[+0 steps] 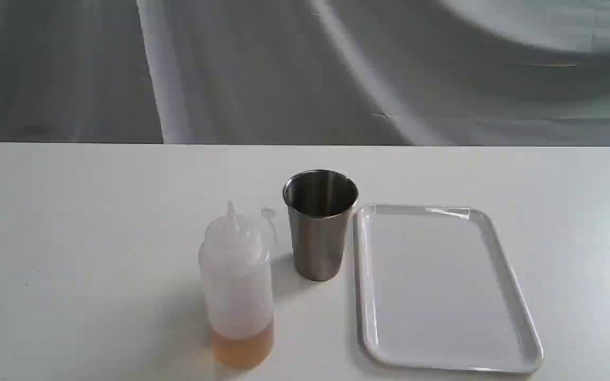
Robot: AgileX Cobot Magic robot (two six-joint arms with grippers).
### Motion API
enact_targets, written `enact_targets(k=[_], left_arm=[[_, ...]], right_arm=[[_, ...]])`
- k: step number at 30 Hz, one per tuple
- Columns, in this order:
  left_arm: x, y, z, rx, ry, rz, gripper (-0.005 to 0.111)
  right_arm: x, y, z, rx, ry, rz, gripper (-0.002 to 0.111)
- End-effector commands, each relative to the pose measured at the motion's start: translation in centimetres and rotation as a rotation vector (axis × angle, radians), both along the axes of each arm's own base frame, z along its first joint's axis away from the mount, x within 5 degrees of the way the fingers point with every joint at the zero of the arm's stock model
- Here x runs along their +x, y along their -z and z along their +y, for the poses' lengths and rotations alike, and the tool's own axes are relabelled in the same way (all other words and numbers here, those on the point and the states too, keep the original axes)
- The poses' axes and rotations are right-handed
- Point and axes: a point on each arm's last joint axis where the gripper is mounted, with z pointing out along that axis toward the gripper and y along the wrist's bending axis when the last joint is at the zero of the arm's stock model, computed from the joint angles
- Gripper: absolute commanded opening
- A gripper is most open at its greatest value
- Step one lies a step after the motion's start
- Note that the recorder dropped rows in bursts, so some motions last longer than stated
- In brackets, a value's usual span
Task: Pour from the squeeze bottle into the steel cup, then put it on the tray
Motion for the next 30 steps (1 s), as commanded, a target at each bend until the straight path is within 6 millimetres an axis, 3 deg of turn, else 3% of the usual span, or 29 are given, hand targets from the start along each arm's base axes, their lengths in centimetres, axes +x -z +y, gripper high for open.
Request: enact_targets(k=[1,17,30], left_arm=[[0.0,0.1,0.0,0.001,-0.002,-0.008,0.008],[0.0,0.1,0.0,0.001,-0.002,-0.008,0.008],[0.0,0.1,0.0,0.001,-0.002,-0.008,0.008]], right_arm=[[0.0,0.0,0.0,0.000,0.004,-0.012,0.000],[0.0,-0.1,0.0,-0.004,0.004,-0.026,0.000],[0.1,-3.6,-0.1,0.148,0.020,-0.446,0.000]])
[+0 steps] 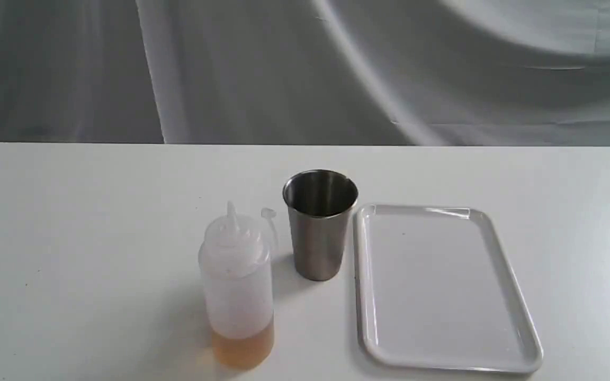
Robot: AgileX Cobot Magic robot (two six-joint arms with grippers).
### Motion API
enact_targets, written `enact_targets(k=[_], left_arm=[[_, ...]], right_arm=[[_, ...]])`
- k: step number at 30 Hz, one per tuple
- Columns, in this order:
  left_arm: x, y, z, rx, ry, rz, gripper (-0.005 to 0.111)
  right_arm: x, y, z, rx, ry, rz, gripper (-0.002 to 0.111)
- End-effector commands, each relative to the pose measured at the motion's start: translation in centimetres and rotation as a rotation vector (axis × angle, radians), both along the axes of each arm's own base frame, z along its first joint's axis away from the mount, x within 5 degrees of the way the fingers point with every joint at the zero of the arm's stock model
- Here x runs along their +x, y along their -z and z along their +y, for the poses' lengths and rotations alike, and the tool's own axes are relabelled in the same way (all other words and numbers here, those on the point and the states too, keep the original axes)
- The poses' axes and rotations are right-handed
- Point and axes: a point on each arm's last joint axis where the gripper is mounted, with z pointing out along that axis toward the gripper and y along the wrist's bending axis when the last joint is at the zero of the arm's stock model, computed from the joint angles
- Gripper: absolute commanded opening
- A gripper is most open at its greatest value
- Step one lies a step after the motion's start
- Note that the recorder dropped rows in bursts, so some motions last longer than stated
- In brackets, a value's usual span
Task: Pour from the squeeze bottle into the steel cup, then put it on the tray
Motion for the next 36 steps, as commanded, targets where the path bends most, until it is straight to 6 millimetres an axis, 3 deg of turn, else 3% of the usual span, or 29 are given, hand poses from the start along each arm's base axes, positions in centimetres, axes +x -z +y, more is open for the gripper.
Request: enact_targets(k=[1,5,10,24,36], left_arm=[[0.0,0.1,0.0,0.001,-0.002,-0.008,0.008],[0.0,0.1,0.0,0.001,-0.002,-0.008,0.008],[0.0,0.1,0.0,0.001,-0.002,-0.008,0.008],[0.0,0.0,0.0,0.002,-0.002,-0.011,0.008],[0.0,0.0,0.0,0.002,-0.002,-0.011,0.008]], right_arm=[[-0.2,-0.8,-0.2,0.071,0.014,-0.113,0.000],[-0.4,-1.6,-0.5,0.168,0.032,-0.230,0.000],[-0.5,-1.5,-0.8,0.456,0.020,-0.294,0.000],[-0.2,-1.2,0.1,0.632,-0.150,-0.238,0.000],[-2.9,-9.4,1.5,0.286,-0.412,-0.300,0.000]])
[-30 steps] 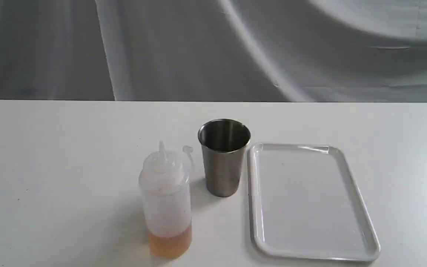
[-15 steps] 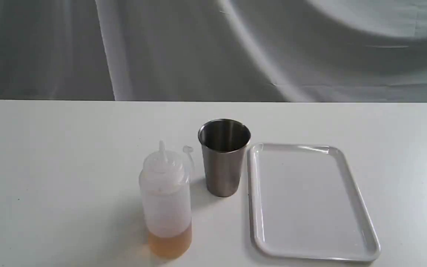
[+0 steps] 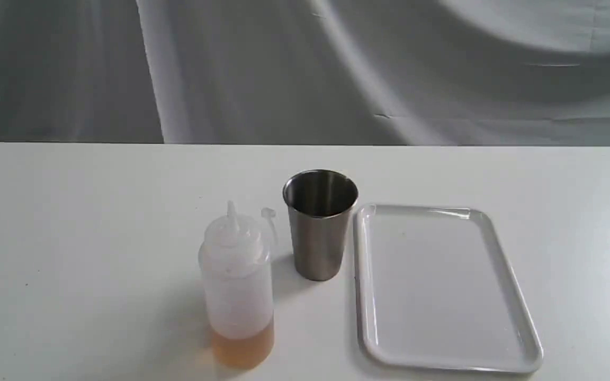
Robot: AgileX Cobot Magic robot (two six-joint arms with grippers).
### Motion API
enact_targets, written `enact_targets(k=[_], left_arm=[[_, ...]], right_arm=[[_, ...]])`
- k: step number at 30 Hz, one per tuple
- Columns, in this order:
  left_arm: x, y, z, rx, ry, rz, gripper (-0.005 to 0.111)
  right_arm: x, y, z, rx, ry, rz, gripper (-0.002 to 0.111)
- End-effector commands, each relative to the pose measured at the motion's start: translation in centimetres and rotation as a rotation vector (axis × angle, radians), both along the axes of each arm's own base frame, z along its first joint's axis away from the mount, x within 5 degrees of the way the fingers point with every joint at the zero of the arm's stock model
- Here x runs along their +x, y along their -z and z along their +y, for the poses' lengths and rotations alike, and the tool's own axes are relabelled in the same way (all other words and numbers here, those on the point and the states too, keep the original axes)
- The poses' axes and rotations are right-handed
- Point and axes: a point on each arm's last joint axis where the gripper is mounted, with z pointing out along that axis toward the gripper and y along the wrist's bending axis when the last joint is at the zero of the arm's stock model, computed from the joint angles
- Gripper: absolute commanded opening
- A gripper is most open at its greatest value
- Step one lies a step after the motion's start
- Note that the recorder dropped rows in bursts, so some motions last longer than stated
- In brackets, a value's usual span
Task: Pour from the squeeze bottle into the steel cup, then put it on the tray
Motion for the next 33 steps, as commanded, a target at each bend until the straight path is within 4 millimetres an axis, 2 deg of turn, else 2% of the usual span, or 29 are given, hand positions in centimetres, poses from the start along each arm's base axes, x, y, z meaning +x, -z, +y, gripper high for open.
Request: enact_targets(k=[1,7,12,22,25,29,33], left_arm=[[0.0,0.0,0.0,0.002,-0.002,-0.011,0.008],[0.0,0.0,0.0,0.002,-0.002,-0.011,0.008],[0.0,0.0,0.0,0.002,-0.002,-0.011,0.008],[0.0,0.0,0.0,0.002,-0.002,-0.011,0.008],[0.0,0.0,0.0,0.002,-0.002,-0.011,0.008],[0.0,0.0,0.0,0.002,-0.002,-0.011,0.008],[0.0,0.0,0.0,0.002,-0.002,-0.011,0.008]], right_arm=[[-1.0,-2.2,0.2,-0.122,-0.013,-0.010,0.000],[-1.5,-5.6,0.2,-0.229,0.002,0.000,0.000],[-1.8,-8.4,0.2,-0.252,0.016,-0.042,0.000],[-0.3,-13.6,0.7,-0.305,0.009,-0.028,0.000],[0.4,-15.2,1.4,-0.377,-0.047,0.005,0.000],[1.2,-16.9,3.2,-0.480,-0.208,-0.003,0.000],[2.3,-17.3,4.5,-0.520,-0.327,-0.039,0.000]])
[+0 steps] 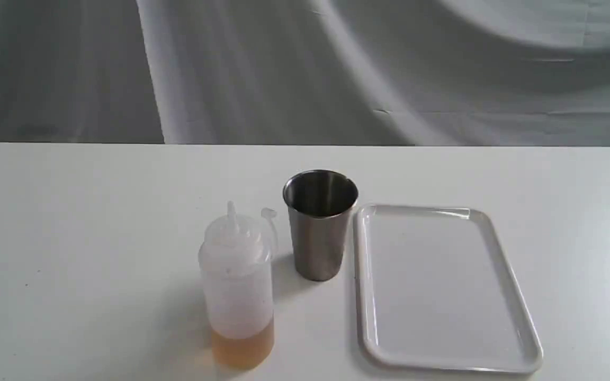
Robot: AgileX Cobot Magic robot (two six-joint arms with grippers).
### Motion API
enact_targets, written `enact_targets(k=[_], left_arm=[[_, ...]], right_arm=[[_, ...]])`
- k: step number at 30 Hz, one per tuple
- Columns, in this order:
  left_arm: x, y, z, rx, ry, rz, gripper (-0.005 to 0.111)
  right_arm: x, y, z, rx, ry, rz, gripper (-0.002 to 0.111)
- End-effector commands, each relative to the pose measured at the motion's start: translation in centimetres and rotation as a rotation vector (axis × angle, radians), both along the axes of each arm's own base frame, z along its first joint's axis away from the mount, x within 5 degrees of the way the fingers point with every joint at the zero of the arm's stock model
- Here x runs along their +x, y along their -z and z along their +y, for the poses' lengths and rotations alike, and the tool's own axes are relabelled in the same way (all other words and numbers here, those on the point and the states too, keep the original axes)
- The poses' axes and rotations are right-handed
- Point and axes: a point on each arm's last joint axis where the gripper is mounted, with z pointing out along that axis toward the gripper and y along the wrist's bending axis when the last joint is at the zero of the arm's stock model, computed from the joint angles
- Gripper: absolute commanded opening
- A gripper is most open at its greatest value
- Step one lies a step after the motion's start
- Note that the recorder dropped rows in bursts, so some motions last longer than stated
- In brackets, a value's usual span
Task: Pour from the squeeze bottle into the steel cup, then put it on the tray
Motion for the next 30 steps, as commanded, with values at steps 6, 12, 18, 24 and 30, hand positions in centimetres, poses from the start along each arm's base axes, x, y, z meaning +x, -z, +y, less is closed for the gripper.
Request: enact_targets(k=[6,12,18,24,30], left_arm=[[0.0,0.0,0.0,0.002,-0.002,-0.011,0.008],[0.0,0.0,0.0,0.002,-0.002,-0.011,0.008],[0.0,0.0,0.0,0.002,-0.002,-0.011,0.008],[0.0,0.0,0.0,0.002,-0.002,-0.011,0.008],[0.0,0.0,0.0,0.002,-0.002,-0.011,0.008]], right_arm=[[2.3,0.3,1.5,-0.047,-0.130,0.057,0.000],[4.9,1.0,1.9,-0.052,-0.124,0.131,0.000],[7.8,1.7,2.5,-0.025,-0.136,0.217,0.000],[9.1,0.4,3.5,-0.025,-0.182,0.208,0.000],[10.3,-1.2,5.0,-0.083,-0.217,0.160,0.000]])
